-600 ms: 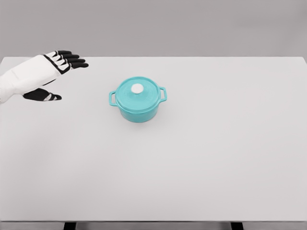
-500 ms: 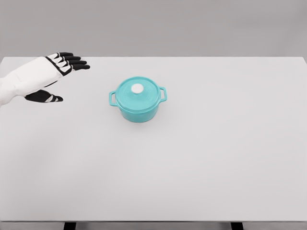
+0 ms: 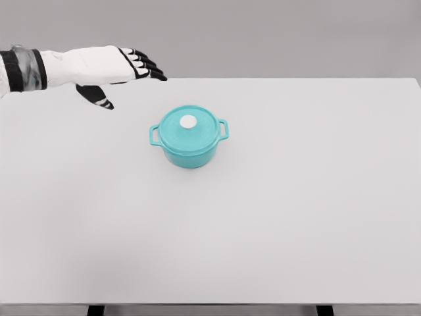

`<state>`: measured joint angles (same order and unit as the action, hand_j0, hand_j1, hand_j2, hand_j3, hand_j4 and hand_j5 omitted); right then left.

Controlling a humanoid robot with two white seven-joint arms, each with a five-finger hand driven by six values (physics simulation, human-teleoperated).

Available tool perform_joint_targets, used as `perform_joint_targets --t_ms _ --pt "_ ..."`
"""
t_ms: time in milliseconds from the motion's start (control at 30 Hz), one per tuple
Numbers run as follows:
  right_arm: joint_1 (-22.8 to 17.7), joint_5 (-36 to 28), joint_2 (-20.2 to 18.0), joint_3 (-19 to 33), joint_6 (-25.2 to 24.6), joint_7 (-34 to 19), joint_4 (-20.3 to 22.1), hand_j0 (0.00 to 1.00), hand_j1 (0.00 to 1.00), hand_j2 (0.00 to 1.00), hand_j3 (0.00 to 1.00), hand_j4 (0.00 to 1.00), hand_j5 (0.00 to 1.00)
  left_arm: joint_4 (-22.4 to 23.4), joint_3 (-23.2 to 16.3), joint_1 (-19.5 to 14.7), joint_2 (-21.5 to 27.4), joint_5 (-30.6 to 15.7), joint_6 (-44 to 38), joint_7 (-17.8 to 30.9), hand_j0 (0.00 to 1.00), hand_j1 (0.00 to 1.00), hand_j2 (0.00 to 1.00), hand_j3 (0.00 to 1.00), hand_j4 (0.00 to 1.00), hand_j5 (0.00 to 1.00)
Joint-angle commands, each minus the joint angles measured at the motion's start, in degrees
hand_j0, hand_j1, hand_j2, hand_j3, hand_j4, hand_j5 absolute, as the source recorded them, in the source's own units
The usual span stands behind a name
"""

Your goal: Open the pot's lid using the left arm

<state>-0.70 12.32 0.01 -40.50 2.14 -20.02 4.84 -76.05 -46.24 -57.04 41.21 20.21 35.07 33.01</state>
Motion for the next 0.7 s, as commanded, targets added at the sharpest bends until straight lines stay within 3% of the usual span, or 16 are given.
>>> perform_joint_targets --t_ms 0,233,300,467,667 --pt "0.0 -0.02 -0.01 -0.01 0.06 -0.02 -0.01 1.0 1.0 1.0 1.0 1.0 1.0 2.74 -6.58 -0.44 -3.59 -0.44 -0.07 0.39 1.0 1.0 1.0 1.0 1.0 1.0" --pt "0.0 -0.02 -0.01 -0.01 0.06 -0.02 -0.01 1.0 1.0 1.0 1.0 1.0 1.0 4.85 -8.16 -4.84 -9.57 -0.08 -0.07 0.22 1.0 1.0 1.0 1.0 1.0 1.0" --pt "0.0 -0.02 -0.01 -0.01 -0.03 -0.02 -0.01 1.0 1.0 1.0 1.0 1.0 1.0 7.92 -11.23 -6.94 -11.41 0.0 -0.07 0.22 1.0 1.0 1.0 1.0 1.0 1.0" --pt "0.0 -0.02 -0.01 -0.01 -0.03 -0.02 -0.01 1.0 1.0 1.0 1.0 1.0 1.0 9.07 -11.77 -7.21 -12.82 3.08 -0.07 0.13 0.99 0.99 0.99 0.99 0.99 0.99" --pt "0.0 -0.02 -0.01 -0.01 0.06 -0.02 -0.01 1.0 1.0 1.0 1.0 1.0 1.0 9.07 -13.35 -7.04 -14.41 3.43 -0.07 0.13 0.97 0.97 0.97 0.97 0.97 0.97"
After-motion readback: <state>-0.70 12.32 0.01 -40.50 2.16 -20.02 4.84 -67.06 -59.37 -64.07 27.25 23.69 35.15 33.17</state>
